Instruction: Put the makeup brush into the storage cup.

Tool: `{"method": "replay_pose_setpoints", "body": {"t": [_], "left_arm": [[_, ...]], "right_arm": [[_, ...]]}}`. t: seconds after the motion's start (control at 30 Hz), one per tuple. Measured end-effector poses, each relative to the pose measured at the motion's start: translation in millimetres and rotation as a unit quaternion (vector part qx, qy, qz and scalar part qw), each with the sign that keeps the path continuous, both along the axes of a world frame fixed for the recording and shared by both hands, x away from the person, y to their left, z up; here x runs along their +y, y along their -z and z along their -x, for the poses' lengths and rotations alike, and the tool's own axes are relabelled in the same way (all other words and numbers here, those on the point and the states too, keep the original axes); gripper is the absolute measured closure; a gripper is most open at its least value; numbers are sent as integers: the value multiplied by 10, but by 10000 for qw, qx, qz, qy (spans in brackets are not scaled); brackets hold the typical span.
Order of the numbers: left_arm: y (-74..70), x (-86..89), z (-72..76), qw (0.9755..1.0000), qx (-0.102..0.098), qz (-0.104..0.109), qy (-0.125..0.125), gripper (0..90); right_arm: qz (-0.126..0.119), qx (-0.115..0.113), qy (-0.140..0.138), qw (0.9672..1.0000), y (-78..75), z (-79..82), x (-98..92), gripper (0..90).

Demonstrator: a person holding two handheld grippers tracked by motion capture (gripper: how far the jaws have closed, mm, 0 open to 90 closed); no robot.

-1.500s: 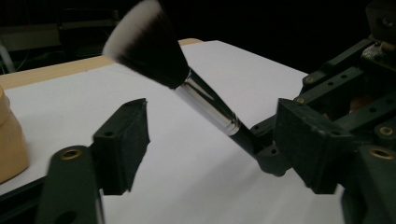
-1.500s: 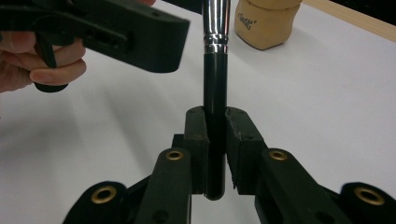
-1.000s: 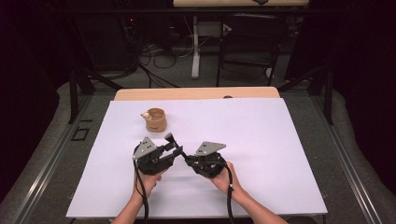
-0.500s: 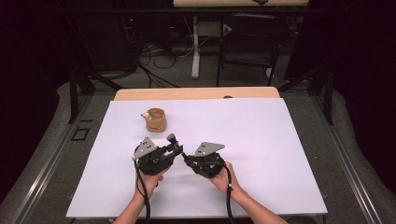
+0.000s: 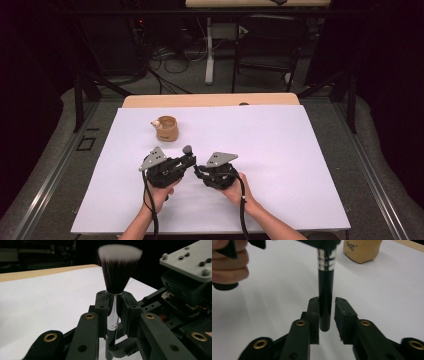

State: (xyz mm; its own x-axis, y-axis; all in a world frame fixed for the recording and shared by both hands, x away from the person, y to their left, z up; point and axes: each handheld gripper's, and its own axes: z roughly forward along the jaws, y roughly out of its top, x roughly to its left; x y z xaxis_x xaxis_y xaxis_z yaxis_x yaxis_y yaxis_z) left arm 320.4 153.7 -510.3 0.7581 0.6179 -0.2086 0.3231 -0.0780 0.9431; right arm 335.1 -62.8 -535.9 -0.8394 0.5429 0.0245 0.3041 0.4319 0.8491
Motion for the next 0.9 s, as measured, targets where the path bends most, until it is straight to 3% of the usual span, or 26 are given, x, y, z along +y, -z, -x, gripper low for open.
{"method": "replay_pose_setpoints", "body": {"t": [0.07,0.13,0.17,0.3,0.37,0.5,0.7,0.9], "left_arm": [[-7,2,0,10000,-51,-12,77,774],[-14,-8,7,9999,-76,-120,-34,774],[-8,0,-10,9998,-84,-57,154,774],[-31,5,1,9996,-151,-224,2,774],[-43,21,1,9995,-182,-241,9,774],[-59,60,-22,9993,-233,-291,-73,774],[-113,133,-43,9983,-309,-447,-208,774],[-161,200,-89,9974,-389,-536,-276,774]], "right_arm": [[-69,78,10,9999,14,-12,-26,684],[-9,83,37,10000,7,-14,-30,615],[-32,65,60,10000,4,-12,-34,599],[-7,80,97,9999,-52,8,-107,437],[-31,63,121,9999,-87,17,-169,312],[-104,10,149,9998,-168,24,-319,152],[-131,-104,237,9996,-206,79,-584,51],[-122,-281,314,9990,-215,143,-796,15]]}}
